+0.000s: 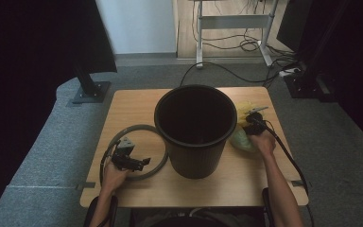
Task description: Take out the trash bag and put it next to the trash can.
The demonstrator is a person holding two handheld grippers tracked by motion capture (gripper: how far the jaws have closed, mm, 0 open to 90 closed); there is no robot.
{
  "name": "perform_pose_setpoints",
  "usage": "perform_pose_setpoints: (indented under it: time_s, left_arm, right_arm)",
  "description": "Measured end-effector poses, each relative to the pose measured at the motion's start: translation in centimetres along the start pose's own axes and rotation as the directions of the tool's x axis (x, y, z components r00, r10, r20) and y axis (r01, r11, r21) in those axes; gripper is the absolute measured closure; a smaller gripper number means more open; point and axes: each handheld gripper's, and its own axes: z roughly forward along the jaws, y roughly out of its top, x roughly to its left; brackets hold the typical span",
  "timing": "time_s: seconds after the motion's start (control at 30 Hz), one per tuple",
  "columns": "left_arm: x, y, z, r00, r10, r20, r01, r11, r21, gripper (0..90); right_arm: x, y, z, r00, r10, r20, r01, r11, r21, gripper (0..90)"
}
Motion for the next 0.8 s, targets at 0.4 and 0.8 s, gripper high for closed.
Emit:
perform_pose_setpoints:
  time_s: [0.4,0.8]
  left_arm:
    - [0.7,-0.5,0.2,0.994,-0.004,-0.109,0.012,0.9975,0.07,0.0]
    - [0.8,-0.5,0.1,0.9956,-0.014,-0.093,0.019,0.9981,0.058,0.0]
  right_arm:
    - [-0.5,2.3,3.3,0.9942,0.064,0.086,-0.061,0.998,-0.034,67.9]
    - [-1.1,2.9,2.0,0.9948,0.088,0.052,-0.088,0.996,-0.009,34.9]
